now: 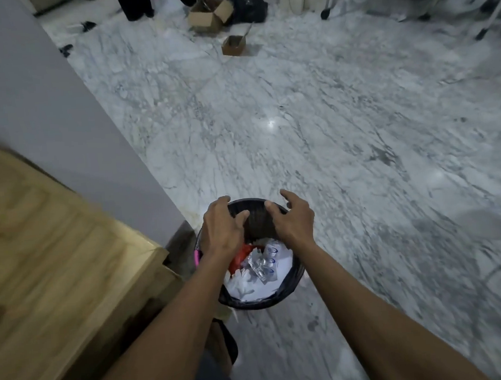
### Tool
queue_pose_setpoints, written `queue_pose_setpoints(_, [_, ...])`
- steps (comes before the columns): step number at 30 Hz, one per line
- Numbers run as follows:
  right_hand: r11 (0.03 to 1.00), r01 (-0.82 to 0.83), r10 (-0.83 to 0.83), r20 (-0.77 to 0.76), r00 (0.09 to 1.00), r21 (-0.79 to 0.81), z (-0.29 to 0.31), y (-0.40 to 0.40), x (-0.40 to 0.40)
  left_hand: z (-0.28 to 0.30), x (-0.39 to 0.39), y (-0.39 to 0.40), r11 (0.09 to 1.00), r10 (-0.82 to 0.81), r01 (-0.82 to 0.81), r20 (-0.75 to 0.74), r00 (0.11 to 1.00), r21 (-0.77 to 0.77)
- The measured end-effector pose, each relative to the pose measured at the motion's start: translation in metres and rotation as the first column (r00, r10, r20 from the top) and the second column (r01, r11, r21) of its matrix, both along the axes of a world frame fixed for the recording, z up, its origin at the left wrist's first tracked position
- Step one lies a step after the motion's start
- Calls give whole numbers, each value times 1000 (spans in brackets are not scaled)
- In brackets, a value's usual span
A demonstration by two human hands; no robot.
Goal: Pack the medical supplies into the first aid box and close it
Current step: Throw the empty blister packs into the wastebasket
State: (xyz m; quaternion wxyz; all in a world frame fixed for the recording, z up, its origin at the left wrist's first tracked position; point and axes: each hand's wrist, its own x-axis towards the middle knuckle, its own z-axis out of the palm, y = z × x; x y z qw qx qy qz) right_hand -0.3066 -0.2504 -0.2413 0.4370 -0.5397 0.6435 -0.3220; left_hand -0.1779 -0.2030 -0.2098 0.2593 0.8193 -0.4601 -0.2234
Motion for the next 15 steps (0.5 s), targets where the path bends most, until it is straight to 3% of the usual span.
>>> queue_pose_setpoints(6, [990,13,5,126,992,-138,90,19,-4,75,-9,17,979,-31,26,-21,999,-201])
queue_pose_setpoints(15, [955,-1,95,303,948,-296,211,83,2,189,6,83,887,13,30,88,996,-461])
